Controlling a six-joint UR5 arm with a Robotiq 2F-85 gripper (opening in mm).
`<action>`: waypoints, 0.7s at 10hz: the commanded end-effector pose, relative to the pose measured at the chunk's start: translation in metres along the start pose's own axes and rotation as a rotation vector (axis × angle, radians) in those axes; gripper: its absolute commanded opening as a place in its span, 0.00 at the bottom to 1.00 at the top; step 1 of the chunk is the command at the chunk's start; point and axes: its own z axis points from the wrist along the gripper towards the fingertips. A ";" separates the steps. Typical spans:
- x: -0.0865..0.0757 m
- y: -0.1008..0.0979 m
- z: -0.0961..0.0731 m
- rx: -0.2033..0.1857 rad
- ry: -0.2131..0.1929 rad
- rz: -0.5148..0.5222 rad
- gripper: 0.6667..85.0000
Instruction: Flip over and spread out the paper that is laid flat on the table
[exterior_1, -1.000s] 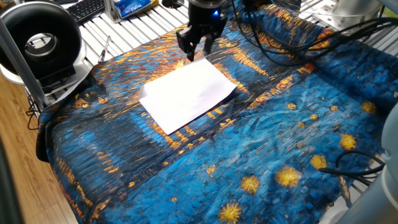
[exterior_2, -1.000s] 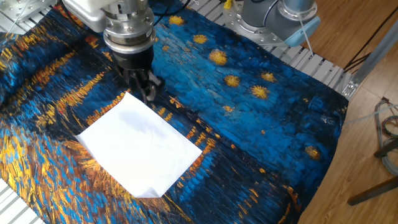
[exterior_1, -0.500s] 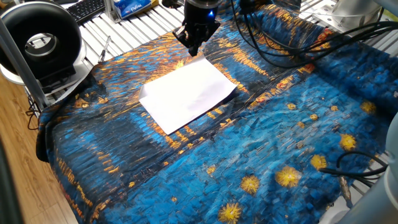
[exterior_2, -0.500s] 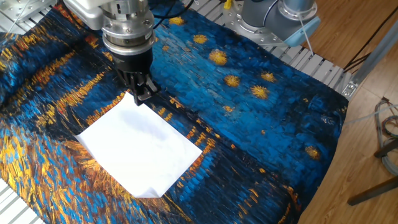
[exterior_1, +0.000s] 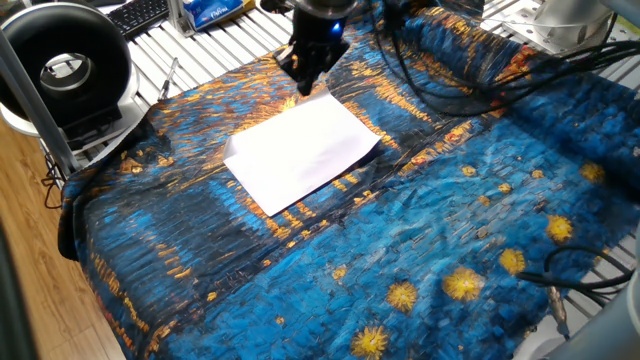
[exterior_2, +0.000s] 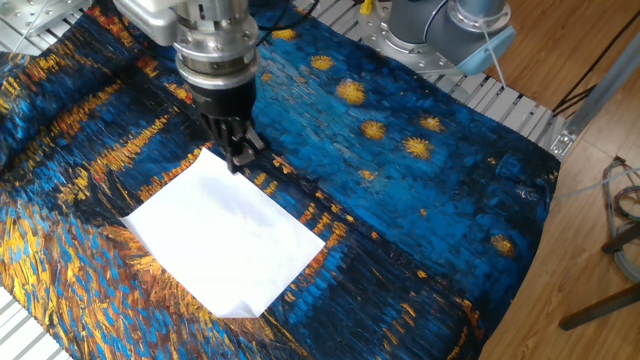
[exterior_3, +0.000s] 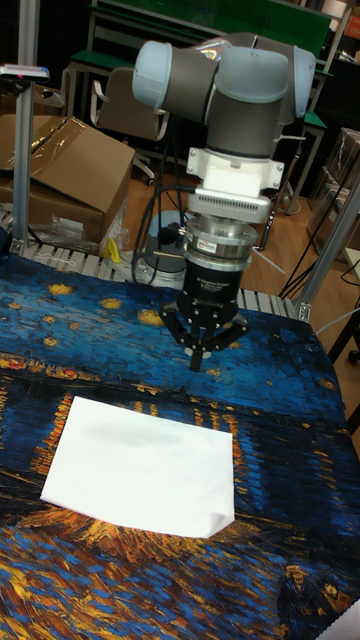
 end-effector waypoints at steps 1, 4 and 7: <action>0.003 0.031 0.026 -0.028 0.013 0.020 0.00; -0.009 0.044 0.050 0.000 0.008 0.011 0.00; -0.018 0.045 0.071 0.005 0.003 -0.006 0.00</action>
